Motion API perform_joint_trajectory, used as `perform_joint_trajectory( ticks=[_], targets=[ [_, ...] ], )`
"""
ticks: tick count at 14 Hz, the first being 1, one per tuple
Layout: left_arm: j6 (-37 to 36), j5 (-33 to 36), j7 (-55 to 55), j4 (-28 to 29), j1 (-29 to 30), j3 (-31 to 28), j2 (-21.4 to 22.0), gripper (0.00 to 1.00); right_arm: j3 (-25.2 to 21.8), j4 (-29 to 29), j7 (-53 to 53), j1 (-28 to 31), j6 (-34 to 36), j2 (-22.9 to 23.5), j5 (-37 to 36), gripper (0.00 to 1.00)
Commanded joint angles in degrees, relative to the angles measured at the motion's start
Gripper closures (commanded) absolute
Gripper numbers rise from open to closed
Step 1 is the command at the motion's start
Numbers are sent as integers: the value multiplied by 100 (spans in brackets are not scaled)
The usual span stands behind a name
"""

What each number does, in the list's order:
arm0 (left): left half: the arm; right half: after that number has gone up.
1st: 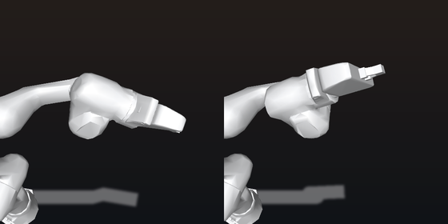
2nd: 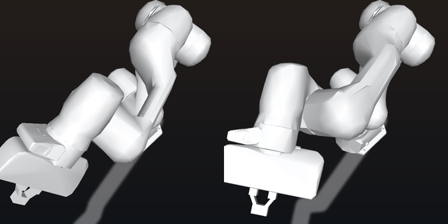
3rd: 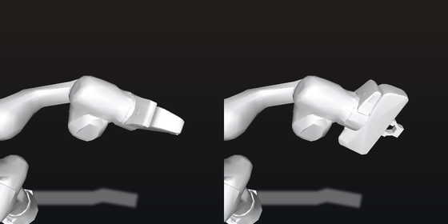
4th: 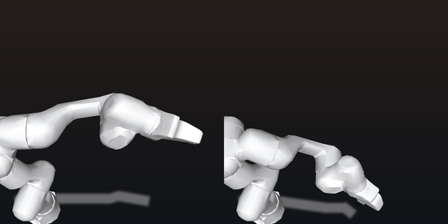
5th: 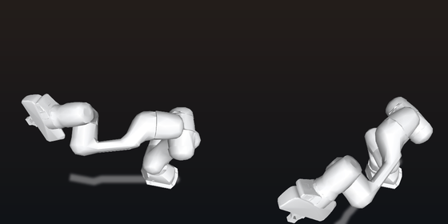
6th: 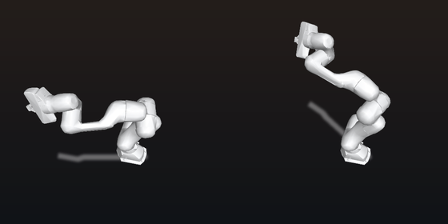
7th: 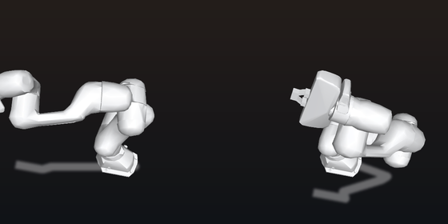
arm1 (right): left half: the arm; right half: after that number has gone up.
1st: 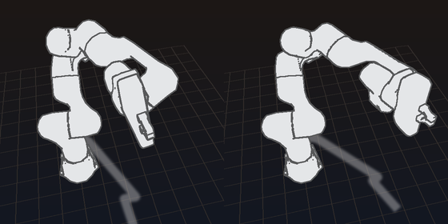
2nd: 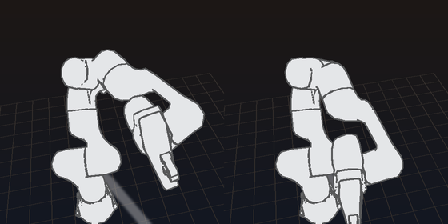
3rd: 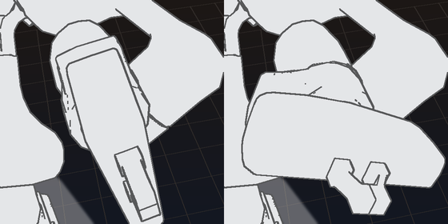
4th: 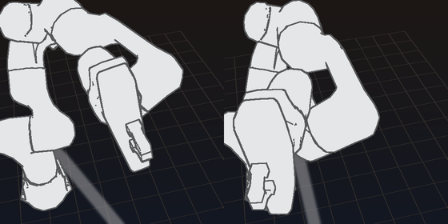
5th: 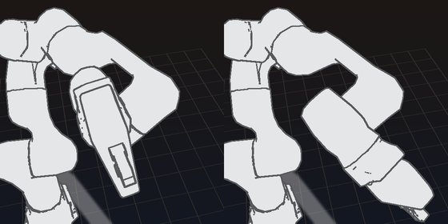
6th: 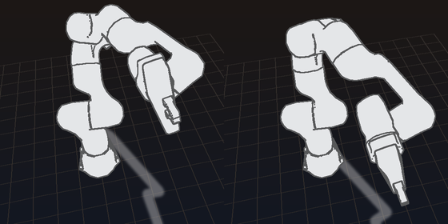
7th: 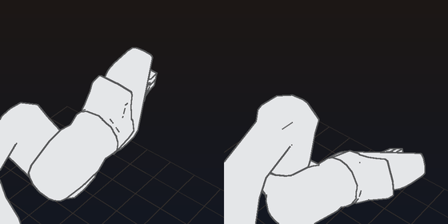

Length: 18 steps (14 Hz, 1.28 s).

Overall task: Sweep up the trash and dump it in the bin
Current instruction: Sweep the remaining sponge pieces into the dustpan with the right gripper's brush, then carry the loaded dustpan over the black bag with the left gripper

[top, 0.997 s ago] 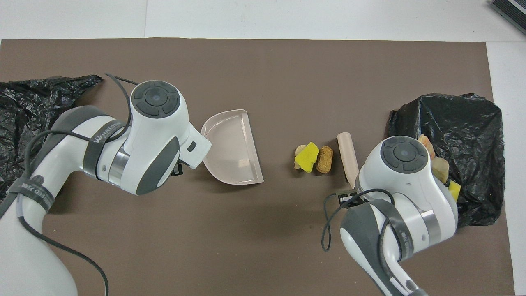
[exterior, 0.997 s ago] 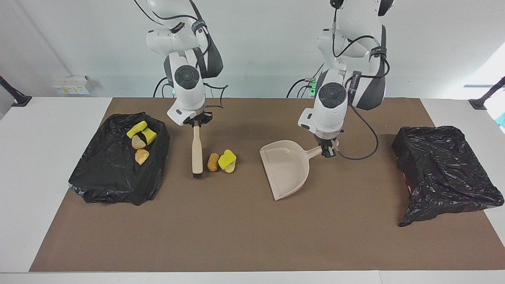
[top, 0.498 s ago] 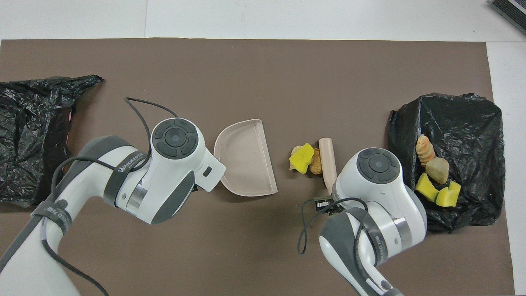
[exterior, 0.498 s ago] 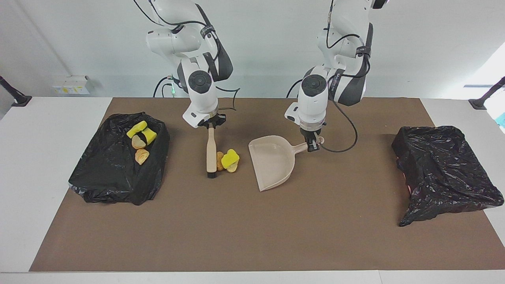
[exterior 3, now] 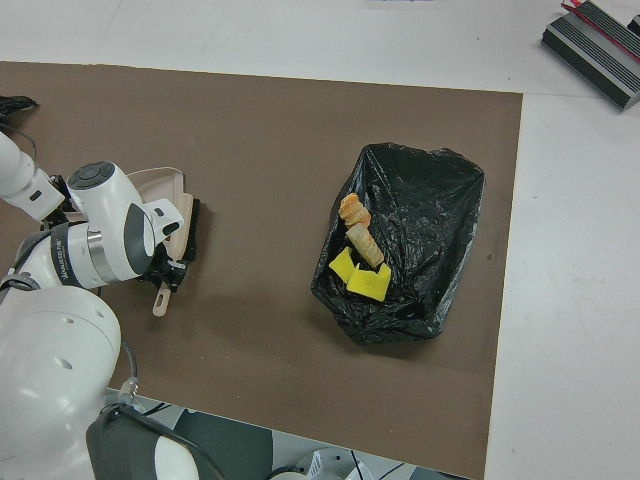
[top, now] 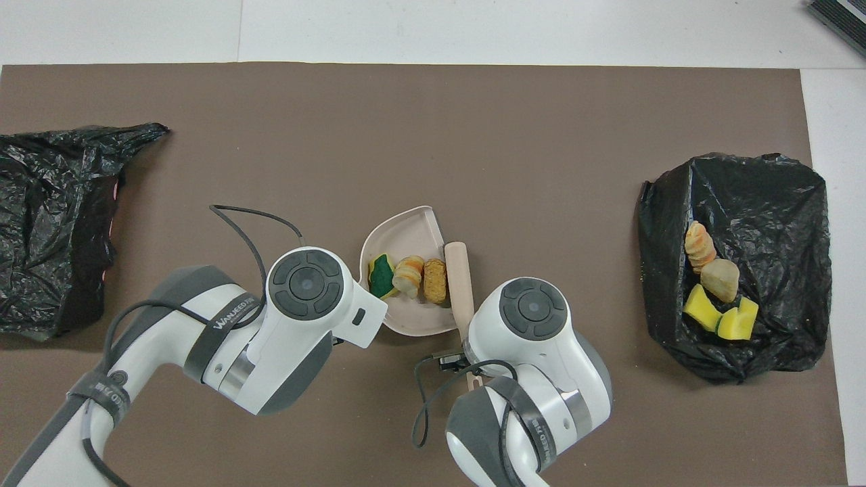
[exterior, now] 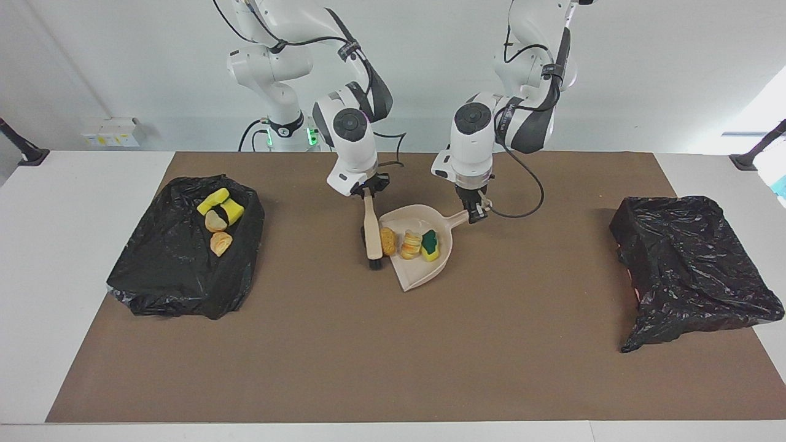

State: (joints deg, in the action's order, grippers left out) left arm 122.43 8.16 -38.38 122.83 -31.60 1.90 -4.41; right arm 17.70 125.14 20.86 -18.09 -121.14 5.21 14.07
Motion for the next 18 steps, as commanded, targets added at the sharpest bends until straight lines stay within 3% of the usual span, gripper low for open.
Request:
perform_joint_trajectory(
  ticks=[1,4,9,13,18],
  targets=[
    [570,107,-623,470,22,-41,265,100,14,-472,58,16,177,121,263,100],
    [895,36,-961,452,207,-41,195,100,-30,-534,111,60,538,-405,254,100],
    [871,-499,-1591,14,724,-32,-95,100,23,-482,1330,34,1706,-1398,237,100],
    [416,-1228,-2611,-416,1348,-41,-130,100,32,272,1369,-352,1752,-1953,350,100],
    [-254,-2352,-4157,-1033,2376,-32,-271,100,32,555,1113,-705,1488,-1620,562,100]
  ],
)
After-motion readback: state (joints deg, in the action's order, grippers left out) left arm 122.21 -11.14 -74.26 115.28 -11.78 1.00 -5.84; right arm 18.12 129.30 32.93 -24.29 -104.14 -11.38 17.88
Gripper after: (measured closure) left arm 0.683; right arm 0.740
